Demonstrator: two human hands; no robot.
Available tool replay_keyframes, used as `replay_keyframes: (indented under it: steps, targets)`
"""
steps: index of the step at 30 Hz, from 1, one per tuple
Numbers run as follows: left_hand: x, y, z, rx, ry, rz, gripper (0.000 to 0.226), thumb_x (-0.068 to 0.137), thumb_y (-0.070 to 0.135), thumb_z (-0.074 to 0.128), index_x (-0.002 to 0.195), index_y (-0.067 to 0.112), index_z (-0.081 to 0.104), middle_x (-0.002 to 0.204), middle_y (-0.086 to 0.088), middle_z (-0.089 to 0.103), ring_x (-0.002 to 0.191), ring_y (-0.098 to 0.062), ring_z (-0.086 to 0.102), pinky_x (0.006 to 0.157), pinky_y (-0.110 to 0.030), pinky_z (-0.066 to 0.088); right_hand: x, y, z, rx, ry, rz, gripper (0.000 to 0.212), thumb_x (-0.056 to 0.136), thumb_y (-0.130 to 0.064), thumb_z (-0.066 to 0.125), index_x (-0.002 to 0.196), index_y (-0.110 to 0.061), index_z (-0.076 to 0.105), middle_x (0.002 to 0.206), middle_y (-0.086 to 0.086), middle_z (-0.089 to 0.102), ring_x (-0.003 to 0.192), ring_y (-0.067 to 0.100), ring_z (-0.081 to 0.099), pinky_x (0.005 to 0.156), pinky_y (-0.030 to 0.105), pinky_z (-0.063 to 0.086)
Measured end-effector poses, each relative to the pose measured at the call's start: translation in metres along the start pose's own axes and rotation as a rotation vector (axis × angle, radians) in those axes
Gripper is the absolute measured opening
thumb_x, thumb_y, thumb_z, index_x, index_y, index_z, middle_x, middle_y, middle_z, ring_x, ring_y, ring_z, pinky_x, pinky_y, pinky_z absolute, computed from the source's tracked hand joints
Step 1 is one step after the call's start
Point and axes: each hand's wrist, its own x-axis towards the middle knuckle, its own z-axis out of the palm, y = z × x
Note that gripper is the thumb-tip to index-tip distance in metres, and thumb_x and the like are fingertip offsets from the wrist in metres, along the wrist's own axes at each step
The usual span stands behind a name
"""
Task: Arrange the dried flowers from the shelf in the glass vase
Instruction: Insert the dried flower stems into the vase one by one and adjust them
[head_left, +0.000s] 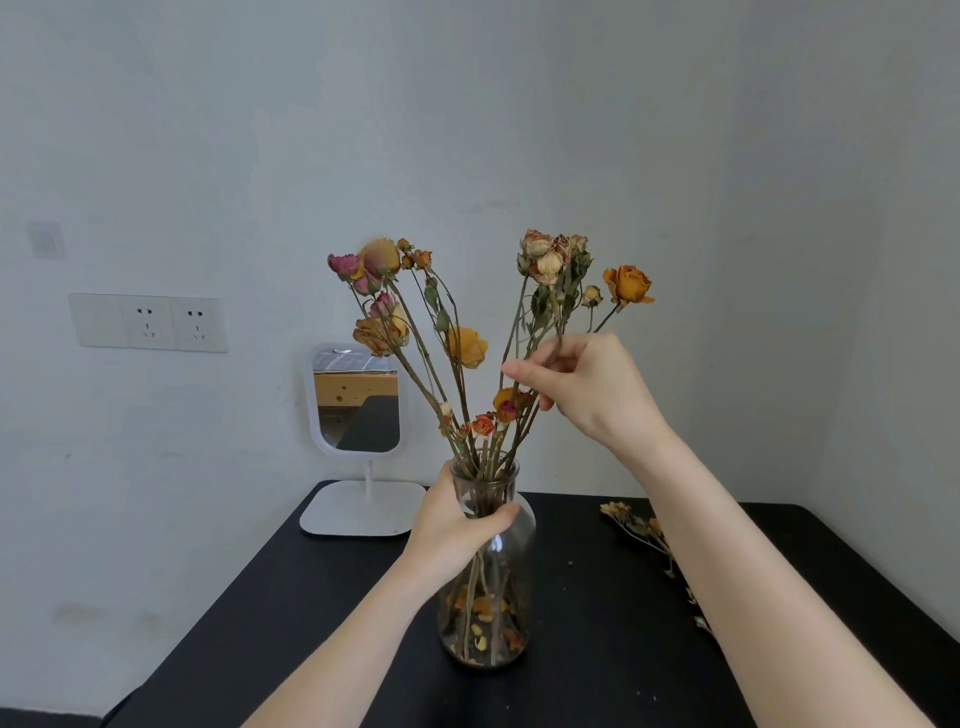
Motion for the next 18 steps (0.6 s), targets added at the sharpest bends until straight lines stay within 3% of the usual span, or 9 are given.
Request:
replay_keyframes:
  steps: [4, 7, 11, 18]
  targets:
    - [0.001, 0.0, 0.0, 0.003, -0.002, -0.008, 0.054, 0.071, 0.038, 0.075, 0.105, 0.047, 0.035, 0.099, 0.029, 0.05, 0.09, 0.007, 0.049, 0.081, -0.014, 0.038, 0.0, 0.001, -0.003, -0.021, 0.011, -0.022, 0.02, 0.078, -0.04, 0.07, 0.07, -0.022, 0.064, 0.05, -0.004, 0.055, 0.044, 0.001, 0.049, 0.052, 0.012, 0.042]
    - [0.001, 0.0, 0.0, 0.001, 0.001, -0.011, 0.057, 0.071, 0.039, 0.075, 0.111, 0.044, 0.035, 0.101, 0.029, 0.049, 0.093, 0.005, 0.049, 0.086, -0.019, 0.039, 0.0, 0.0, -0.008, 0.029, 0.064, -0.082, 0.023, 0.079, -0.04, 0.07, 0.082, -0.018, 0.068, 0.048, -0.003, 0.053, 0.042, 0.002, 0.045, 0.045, 0.005, 0.037]
    - [0.001, 0.0, 0.0, -0.012, -0.001, -0.006, 0.057, 0.071, 0.037, 0.075, 0.116, 0.039, 0.039, 0.109, 0.021, 0.053, 0.107, -0.003, 0.049, 0.091, -0.024, 0.04, -0.009, 0.007, -0.008, 0.024, 0.063, -0.083, 0.02, 0.081, -0.033, 0.07, 0.077, -0.013, 0.068, 0.047, -0.002, 0.05, 0.039, -0.001, 0.047, 0.044, 0.004, 0.035]
    - [-0.002, 0.004, -0.001, -0.026, -0.013, -0.021, 0.056, 0.074, 0.035, 0.074, 0.115, 0.04, 0.037, 0.116, 0.017, 0.052, 0.11, -0.004, 0.047, 0.095, -0.027, 0.039, -0.015, 0.01, -0.009, 0.012, 0.114, -0.089, 0.018, 0.081, -0.032, 0.069, 0.068, -0.022, 0.062, 0.047, -0.003, 0.053, 0.042, 0.002, 0.048, 0.044, 0.009, 0.039]
